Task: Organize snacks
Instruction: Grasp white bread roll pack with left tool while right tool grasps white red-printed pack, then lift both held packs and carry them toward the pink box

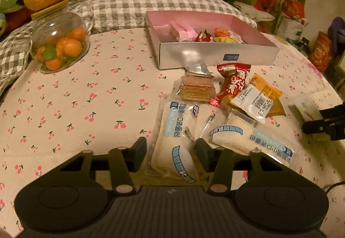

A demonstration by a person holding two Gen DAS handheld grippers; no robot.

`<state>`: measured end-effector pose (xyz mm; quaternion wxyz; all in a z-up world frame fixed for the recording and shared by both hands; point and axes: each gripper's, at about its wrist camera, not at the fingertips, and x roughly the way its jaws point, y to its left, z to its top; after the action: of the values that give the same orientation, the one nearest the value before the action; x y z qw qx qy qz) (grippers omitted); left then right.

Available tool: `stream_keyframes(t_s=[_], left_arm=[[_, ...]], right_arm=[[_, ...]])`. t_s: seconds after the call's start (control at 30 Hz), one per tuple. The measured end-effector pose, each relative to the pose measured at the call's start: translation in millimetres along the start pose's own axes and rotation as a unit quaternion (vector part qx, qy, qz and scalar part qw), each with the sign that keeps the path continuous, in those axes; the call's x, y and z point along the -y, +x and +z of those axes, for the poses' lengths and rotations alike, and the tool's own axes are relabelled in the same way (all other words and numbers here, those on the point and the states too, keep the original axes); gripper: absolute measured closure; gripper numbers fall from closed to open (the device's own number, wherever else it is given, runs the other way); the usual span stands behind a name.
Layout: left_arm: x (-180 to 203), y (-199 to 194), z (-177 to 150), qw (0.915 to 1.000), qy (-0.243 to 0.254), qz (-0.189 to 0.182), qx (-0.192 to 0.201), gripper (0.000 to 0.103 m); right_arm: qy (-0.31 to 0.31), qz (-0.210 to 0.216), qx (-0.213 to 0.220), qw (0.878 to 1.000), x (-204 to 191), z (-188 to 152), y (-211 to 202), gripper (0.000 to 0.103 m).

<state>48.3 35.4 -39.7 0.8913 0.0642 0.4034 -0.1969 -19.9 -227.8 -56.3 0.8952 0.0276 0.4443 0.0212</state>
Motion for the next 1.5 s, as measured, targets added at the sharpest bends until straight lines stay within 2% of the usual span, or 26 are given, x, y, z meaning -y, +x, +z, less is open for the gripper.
stream_keyframes(t_s=[0.13,0.43,0.83,1.27,1.37,1.47,1.5], left_arm=[[-0.7,-1.5,1.5,0.9999,-0.014,-0.01,-0.002,0.072],[-2.4,-6.2,8.4,0.9985,-0.045,-0.027,-0.015,0.081],[-5.9,-11.5,15.1,0.9955,-0.085,-0.036,-0.022,0.084],[-1.9,-20.1,30.0,0.9934,-0.106,-0.041,-0.014,0.087],[-0.6,-22.7,34.8,0.9932,-0.108,-0.044,-0.009,0.09],[0.6,-25.5,38.7,0.9928,-0.11,-0.048,-0.005,0.101],[0.9,-26.5,39.9,0.9927,-0.11,-0.051,-0.003,0.101]], right_arm=[[0.013,0.005,0.002,1.0,4.2,2.4,0.4,0.056],[0.036,0.017,0.001,0.999,10.3,6.9,0.6,0.056],[0.075,0.056,0.003,0.996,16.8,16.7,-9.2,0.056],[0.102,0.084,0.017,0.991,14.6,33.6,-18.4,0.056],[0.109,0.09,0.022,0.99,12.8,39.1,-20.5,0.056],[0.114,0.094,0.025,0.989,11.4,43.8,-21.7,0.056],[0.116,0.096,0.026,0.988,10.8,45.6,-22.0,0.056]])
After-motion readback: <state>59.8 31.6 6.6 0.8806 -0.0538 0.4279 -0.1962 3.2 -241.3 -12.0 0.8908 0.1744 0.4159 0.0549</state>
